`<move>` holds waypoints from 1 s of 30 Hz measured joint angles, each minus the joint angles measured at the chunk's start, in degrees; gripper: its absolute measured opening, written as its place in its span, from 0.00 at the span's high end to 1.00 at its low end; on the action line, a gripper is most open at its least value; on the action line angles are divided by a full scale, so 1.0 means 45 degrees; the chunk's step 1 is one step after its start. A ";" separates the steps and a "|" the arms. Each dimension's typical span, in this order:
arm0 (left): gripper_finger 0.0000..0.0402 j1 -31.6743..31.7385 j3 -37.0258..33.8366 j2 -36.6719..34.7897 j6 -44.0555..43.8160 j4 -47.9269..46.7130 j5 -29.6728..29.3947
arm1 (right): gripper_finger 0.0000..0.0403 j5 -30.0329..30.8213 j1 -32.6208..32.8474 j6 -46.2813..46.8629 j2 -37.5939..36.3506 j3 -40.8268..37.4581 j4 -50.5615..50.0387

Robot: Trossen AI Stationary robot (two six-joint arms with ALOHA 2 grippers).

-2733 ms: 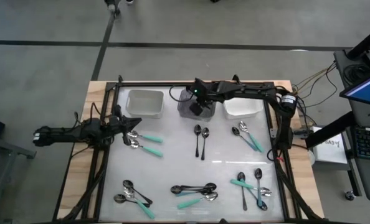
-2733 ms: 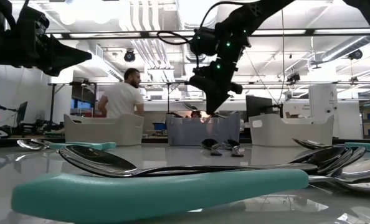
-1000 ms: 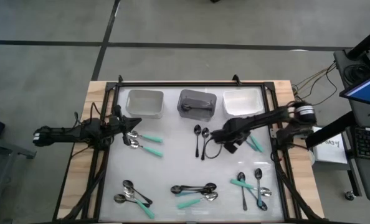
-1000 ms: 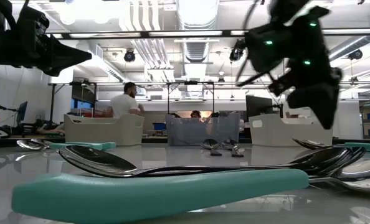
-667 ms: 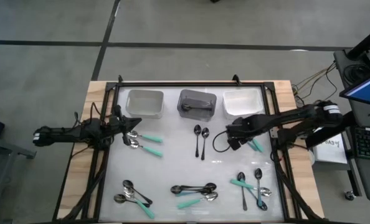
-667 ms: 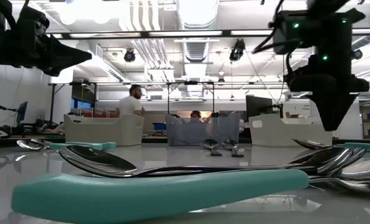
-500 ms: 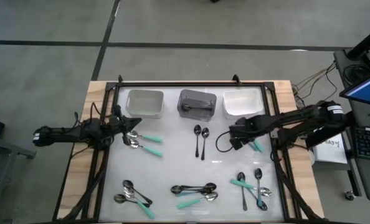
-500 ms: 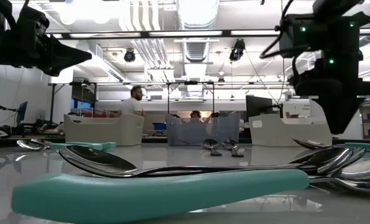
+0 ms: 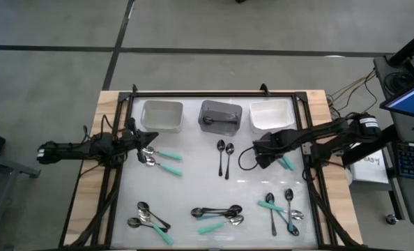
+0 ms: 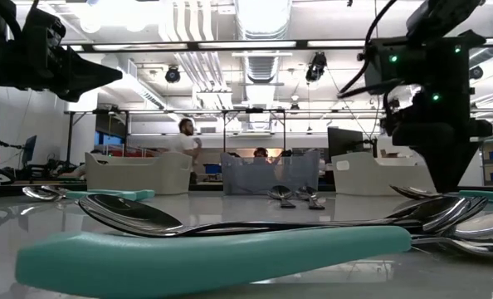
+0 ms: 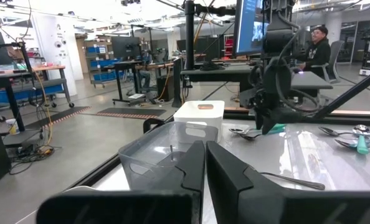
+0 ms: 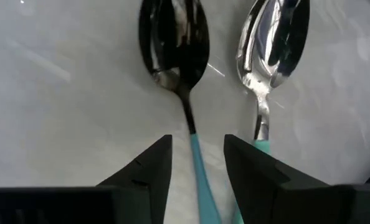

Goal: Sort silverware by color (type)
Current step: Put the blue spoon into the gray bin

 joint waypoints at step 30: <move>1.00 -0.0002 0.0002 0.0000 0.0000 0.0000 -0.0002 | 0.97 -0.1799 -0.2138 -0.3391 0.1199 0.0011 0.0873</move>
